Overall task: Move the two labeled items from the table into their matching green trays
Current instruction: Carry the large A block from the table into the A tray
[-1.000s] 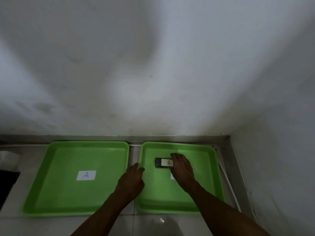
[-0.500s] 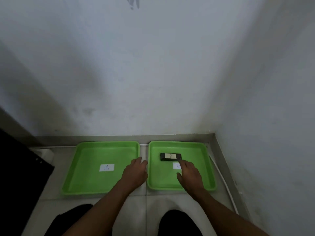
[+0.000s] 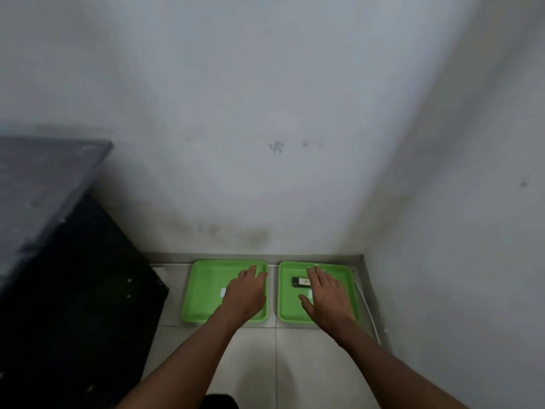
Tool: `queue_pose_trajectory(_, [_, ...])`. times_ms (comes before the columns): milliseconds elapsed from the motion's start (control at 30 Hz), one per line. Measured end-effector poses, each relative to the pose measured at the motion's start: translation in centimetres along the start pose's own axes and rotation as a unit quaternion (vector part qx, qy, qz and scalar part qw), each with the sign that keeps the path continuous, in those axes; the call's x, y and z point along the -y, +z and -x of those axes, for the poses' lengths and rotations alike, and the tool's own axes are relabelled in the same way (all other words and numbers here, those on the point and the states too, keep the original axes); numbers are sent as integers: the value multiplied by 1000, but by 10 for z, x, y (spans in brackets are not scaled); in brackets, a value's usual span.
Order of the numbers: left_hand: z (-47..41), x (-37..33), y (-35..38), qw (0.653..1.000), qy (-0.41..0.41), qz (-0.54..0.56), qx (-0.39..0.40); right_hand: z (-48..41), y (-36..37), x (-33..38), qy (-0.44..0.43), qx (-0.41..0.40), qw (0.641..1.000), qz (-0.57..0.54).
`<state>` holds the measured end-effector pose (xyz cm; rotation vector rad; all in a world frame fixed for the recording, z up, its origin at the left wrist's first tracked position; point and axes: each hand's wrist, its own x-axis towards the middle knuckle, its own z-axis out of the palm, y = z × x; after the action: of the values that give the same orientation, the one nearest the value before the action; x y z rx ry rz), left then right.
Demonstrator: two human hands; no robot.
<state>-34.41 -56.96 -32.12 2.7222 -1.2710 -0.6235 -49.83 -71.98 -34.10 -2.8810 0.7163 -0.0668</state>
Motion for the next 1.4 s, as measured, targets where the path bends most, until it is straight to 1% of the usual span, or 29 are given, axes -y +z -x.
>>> queue_pose_trajectory(100, [58, -13, -91, 1000, -18, 10, -13, 12, -110, 37, -16, -15, 1000, -3])
queue_pose_trajectory(167, [95, -19, -149, 999, -32, 24, -15, 18, -180, 62, -24, -11, 1000, -10])
queue_pose_trajectory(233, [129, -21, -197, 998, -44, 42, -21, 25, -233, 86, -34, -3, 999, -12])
queue_pose_trajectory(333, [174, -13, -257, 998, -41, 41, -32, 31, -291, 121, -48, 3, 999, -3])
queue_pose_trajectory(467, [217, 23, -317, 996, -47, 26, -77, 27, -338, 182, -67, -14, 998, 11])
queue_pose_trajectory(567, [246, 66, -342, 994, -49, 21, -99, 23, -350, 241, -84, -31, 996, 13])
queue_pose_trajectory(733, [295, 168, -359, 992, -69, 38, -99, 16, -342, 356, -98, -42, 994, 17])
queue_pose_trajectory(867, [335, 259, -365, 989, -100, 39, -106, 12, -331, 450, -109, -40, 993, 5])
queue_pose_trajectory(1033, [372, 356, -376, 984, -152, 45, -84, 7, -314, 554, -131, -27, 991, -23])
queue_pose_trajectory(1200, [389, 425, -385, 974, -194, 42, -105, -16, -296, 626, -160, 4, 986, -39])
queue_pose_trajectory(1400, [385, 484, -398, 957, -251, 61, -129, -61, -275, 683, -195, 23, 979, -60])
